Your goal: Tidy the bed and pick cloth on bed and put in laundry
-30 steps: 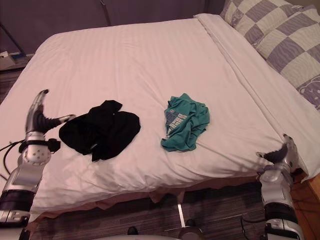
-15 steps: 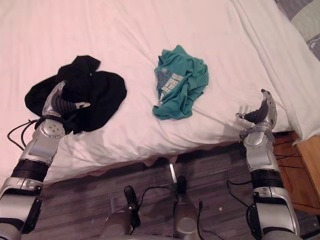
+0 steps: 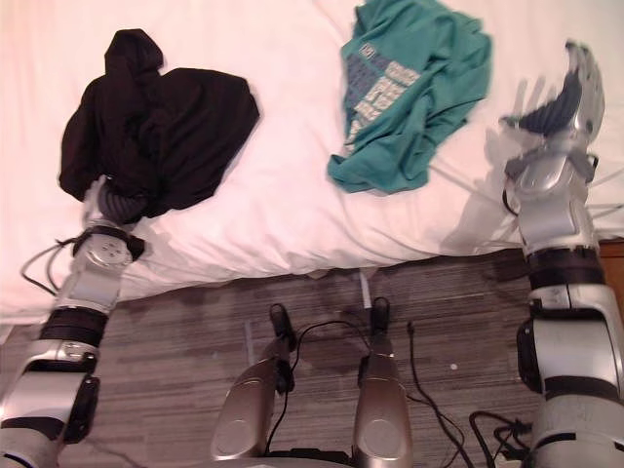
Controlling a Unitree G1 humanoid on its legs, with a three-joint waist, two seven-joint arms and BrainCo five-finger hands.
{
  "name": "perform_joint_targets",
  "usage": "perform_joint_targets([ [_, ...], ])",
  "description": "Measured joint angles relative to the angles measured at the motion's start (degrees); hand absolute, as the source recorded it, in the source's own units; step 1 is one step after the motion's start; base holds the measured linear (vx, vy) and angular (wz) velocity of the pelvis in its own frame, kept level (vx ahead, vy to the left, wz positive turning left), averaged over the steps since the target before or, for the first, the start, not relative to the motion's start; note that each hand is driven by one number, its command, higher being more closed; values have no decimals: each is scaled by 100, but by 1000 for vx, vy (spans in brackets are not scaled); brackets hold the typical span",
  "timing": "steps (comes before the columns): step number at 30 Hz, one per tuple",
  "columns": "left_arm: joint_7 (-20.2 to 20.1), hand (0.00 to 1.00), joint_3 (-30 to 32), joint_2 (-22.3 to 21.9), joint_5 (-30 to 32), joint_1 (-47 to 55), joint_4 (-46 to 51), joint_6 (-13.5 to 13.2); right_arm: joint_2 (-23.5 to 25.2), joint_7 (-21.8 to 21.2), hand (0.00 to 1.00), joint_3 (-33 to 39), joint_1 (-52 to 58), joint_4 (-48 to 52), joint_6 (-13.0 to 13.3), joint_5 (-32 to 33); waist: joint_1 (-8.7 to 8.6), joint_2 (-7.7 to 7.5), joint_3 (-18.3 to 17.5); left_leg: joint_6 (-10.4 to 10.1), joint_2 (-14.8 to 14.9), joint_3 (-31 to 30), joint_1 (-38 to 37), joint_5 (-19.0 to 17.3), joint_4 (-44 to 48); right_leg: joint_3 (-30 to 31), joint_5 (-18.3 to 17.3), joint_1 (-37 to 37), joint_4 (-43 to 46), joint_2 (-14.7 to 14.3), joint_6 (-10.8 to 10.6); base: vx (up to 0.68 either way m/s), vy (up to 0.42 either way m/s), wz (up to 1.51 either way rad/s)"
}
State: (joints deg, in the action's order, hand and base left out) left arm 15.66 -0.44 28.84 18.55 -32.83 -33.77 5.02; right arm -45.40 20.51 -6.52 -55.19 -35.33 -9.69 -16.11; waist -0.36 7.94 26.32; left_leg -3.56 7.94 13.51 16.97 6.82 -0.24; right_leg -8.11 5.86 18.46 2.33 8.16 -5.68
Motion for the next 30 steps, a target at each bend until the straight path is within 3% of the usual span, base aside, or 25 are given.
perform_joint_targets([
  [4, 145, 100, -195, -141, -302, 7, 60, -542, 10, -320, 0, -541, -495, -285, -243, -16, 164, 127, -5, 61, -83, -265, 237, 106, 0, -234, -30, 122, 62, 95, -33, 38, 22, 29],
  [9, 221, 100, -632, -226, -653, 21, 290, -686, -82, -463, 0, -574, -833, -692, -485, -64, 250, 314, 8, 105, -260, -505, 350, 139, 1, -375, -158, 227, 302, 294, -120, 7, 56, 25],
  [10, 220, 100, -742, -258, -705, 46, 374, -704, -175, -476, 100, -578, -860, -713, -532, -96, 259, 378, -2, 105, -308, -573, 399, 140, 0, -418, -229, 304, 444, 360, -157, -23, 61, 29],
  [15, 203, 100, -893, -275, -898, 298, 633, -829, -242, -836, 100, -667, -1009, -905, -538, -488, 268, 442, 3, 117, -377, -724, 466, 148, 1, -441, -394, 509, 844, 467, -186, -37, 17, 12],
  [22, -83, 100, -1027, -284, -1043, 939, 750, -1085, -342, -951, 100, -777, -743, -1110, 29, -448, 196, 503, -39, 110, -390, -798, 207, 152, -2, -477, -550, 311, 1047, 507, -188, 36, -27, 3],
  [26, -506, 100, -999, -348, -1121, 1597, 978, -1068, 87, -834, 100, -132, 163, -811, 611, 955, 77, 408, -76, 108, -346, -683, -327, 151, -167, -424, -542, -188, 833, 429, -182, 75, -24, -15],
  [28, -619, 100, -873, -448, -1122, 1966, 1037, -1001, 668, -894, 100, 270, 884, -344, 822, 1744, 20, 206, -168, 101, -277, -553, -611, 146, -248, -367, -530, -442, 688, 340, -165, 77, -45, -36],
  [30, -684, 100, -748, -629, -1116, 2470, 1028, -780, 1662, -1382, 100, 408, 2027, 479, 1077, 3125, -43, -161, -493, 6, -132, -295, -941, 77, -370, -187, -492, -668, 478, 154, -109, 85, -60, -52],
])
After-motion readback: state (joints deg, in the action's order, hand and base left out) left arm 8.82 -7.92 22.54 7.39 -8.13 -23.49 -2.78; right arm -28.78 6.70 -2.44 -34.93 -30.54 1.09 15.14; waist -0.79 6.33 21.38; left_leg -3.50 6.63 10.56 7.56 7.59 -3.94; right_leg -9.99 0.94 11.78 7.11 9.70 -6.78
